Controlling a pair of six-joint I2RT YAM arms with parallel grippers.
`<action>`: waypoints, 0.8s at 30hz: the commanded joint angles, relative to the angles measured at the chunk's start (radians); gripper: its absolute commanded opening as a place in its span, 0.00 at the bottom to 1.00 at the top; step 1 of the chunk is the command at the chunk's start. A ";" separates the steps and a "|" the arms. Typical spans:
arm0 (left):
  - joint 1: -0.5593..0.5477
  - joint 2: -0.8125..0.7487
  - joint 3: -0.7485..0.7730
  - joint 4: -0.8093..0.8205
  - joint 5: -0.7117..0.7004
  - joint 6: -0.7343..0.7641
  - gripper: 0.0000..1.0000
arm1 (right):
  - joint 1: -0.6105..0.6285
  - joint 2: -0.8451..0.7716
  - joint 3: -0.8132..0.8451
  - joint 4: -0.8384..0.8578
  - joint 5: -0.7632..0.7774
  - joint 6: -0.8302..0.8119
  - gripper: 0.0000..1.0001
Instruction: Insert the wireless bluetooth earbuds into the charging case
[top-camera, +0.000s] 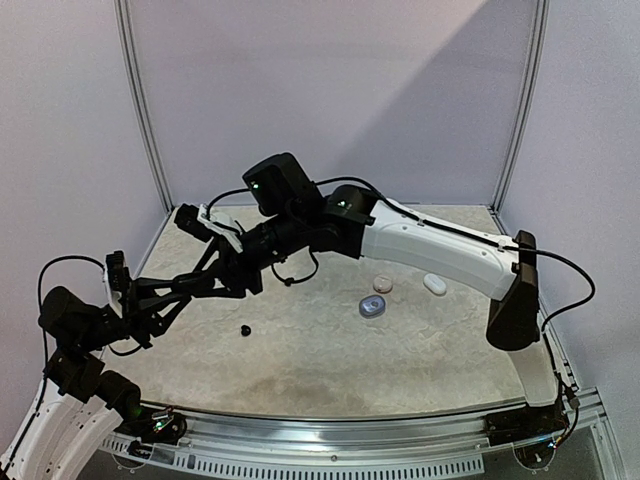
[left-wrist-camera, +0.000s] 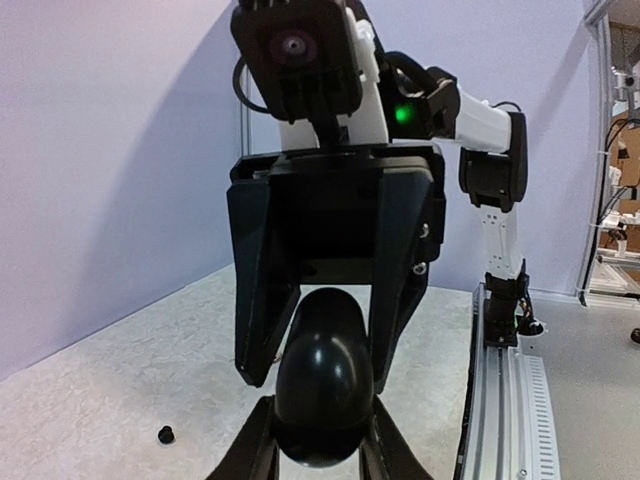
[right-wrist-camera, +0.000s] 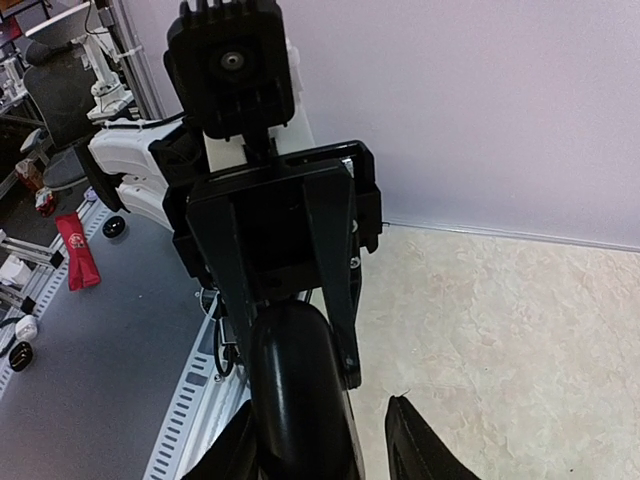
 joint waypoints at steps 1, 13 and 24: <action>-0.001 -0.007 -0.006 -0.023 0.057 0.023 0.00 | -0.040 0.016 0.037 0.065 0.006 0.085 0.41; -0.002 -0.011 -0.006 -0.014 0.057 0.017 0.00 | -0.052 0.042 0.041 0.065 0.001 0.151 0.39; -0.003 -0.011 -0.006 -0.014 0.060 0.017 0.00 | -0.082 0.073 0.064 0.094 0.001 0.307 0.36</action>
